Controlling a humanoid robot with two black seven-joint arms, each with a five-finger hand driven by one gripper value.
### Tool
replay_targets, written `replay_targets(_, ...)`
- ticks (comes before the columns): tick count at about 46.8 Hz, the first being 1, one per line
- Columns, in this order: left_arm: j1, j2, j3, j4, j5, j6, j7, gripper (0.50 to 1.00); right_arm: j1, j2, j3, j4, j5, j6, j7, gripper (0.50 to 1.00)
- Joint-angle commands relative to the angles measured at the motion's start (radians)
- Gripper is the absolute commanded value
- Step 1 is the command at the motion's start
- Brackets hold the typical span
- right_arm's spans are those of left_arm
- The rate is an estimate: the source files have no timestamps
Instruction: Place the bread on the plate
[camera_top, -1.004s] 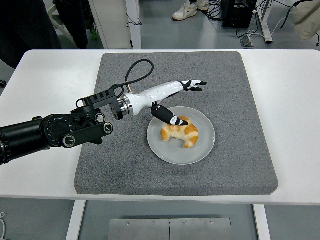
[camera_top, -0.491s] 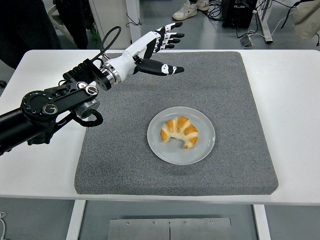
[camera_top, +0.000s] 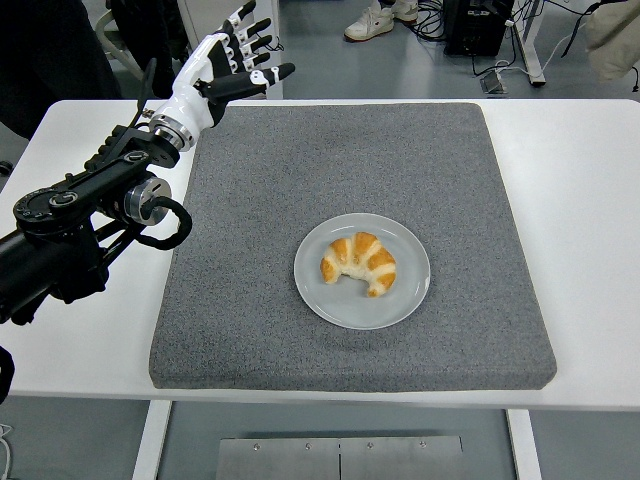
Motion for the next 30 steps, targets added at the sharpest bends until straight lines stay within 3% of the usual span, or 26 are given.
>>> replay_targets(1, 0.025, -0.026, -0.034, 0.023, -0.003, 0.0, -0.004, 0.949, 0.0, 0.0, -0.002, 0.0, 0.0, 0.0, 0.0, 1.0)
replay_targets(12, 0.077, -0.064, -0.136, 0.093, -0.085, -0.008, 0.004, 0.951, 0.0, 0.0, -0.002, 0.0, 0.0, 0.002, 0.0, 1.0)
replay_targets(30, 0.083, -0.081, -0.133, 0.135, -0.155, -0.011, 0.004, 0.955, 0.0, 0.0, 0.0, 0.003, 0.0, 0.002, 0.002, 1.0)
